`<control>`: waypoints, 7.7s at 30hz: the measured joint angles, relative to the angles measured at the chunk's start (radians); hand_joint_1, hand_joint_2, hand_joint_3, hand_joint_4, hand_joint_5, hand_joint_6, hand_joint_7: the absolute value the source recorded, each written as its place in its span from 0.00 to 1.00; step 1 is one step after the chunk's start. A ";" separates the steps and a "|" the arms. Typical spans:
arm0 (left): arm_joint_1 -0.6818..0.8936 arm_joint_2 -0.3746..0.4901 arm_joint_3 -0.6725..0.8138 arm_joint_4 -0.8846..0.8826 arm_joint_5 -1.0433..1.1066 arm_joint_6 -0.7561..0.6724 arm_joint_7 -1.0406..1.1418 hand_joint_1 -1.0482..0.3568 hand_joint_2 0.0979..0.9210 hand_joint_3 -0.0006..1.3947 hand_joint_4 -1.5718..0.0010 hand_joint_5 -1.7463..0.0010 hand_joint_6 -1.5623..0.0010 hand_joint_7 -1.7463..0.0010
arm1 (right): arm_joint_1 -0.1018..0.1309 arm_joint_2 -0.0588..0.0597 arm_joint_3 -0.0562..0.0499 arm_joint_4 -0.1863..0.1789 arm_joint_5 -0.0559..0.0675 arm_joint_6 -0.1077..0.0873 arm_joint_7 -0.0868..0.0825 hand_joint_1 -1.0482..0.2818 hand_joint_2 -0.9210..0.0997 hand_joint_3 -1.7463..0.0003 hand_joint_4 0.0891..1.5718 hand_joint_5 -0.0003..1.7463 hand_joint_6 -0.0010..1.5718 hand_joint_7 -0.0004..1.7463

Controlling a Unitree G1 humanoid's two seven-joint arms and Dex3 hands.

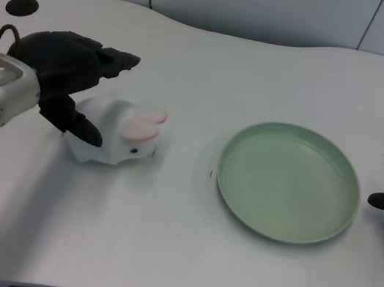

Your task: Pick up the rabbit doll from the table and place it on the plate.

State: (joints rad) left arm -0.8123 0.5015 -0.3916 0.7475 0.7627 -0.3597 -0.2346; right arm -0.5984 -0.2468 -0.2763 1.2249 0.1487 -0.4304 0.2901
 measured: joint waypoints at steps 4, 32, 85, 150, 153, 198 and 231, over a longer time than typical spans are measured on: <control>-0.077 -0.053 -0.047 0.113 0.008 0.055 -0.039 0.00 1.00 0.11 1.00 1.00 1.00 1.00 | 0.004 -0.006 0.000 -0.002 0.000 0.001 -0.001 0.47 0.00 0.84 0.41 0.51 0.62 0.00; -0.252 -0.251 -0.232 0.593 0.041 0.245 0.041 0.03 0.91 0.00 0.97 0.99 0.94 0.99 | 0.049 -0.005 -0.033 -0.032 0.022 -0.007 0.043 0.49 0.00 0.85 0.44 0.51 0.63 0.01; -0.145 -0.373 -0.008 0.624 -0.168 0.284 0.466 0.63 0.99 0.08 0.58 0.01 0.64 0.03 | 0.103 -0.005 -0.027 -0.066 0.015 -0.056 0.039 0.49 0.00 0.84 0.49 0.45 0.63 0.00; -0.465 -0.697 -0.158 0.607 -0.111 0.413 0.065 0.53 1.00 0.11 0.67 0.48 0.52 0.93 | 0.113 0.086 0.045 -0.118 -0.034 -0.080 -0.018 0.48 0.00 0.85 0.42 0.53 0.62 0.01; -0.459 -0.701 -0.158 0.609 -0.111 0.415 0.069 0.51 1.00 0.10 0.68 0.34 0.51 0.93 | 0.119 0.086 0.044 -0.130 -0.032 -0.080 -0.018 0.48 0.00 0.85 0.42 0.53 0.62 0.01; -0.395 -0.713 -0.206 0.615 -0.072 0.401 0.147 0.24 0.99 0.02 1.00 1.00 1.00 1.00 | 0.143 0.097 0.052 -0.154 -0.038 -0.097 -0.029 0.47 0.00 0.84 0.40 0.54 0.62 0.00; -0.346 -0.462 0.203 0.479 -0.497 0.129 -0.140 0.18 1.00 0.22 0.94 0.97 0.93 0.98 | 0.103 0.063 0.039 -0.099 -0.021 -0.074 0.001 0.48 0.00 0.85 0.43 0.50 0.62 0.00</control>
State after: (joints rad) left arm -1.1586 0.0392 -0.1885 1.2266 0.2661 -0.2303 -0.3742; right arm -0.4955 -0.1835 -0.2372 1.1255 0.1280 -0.5047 0.2914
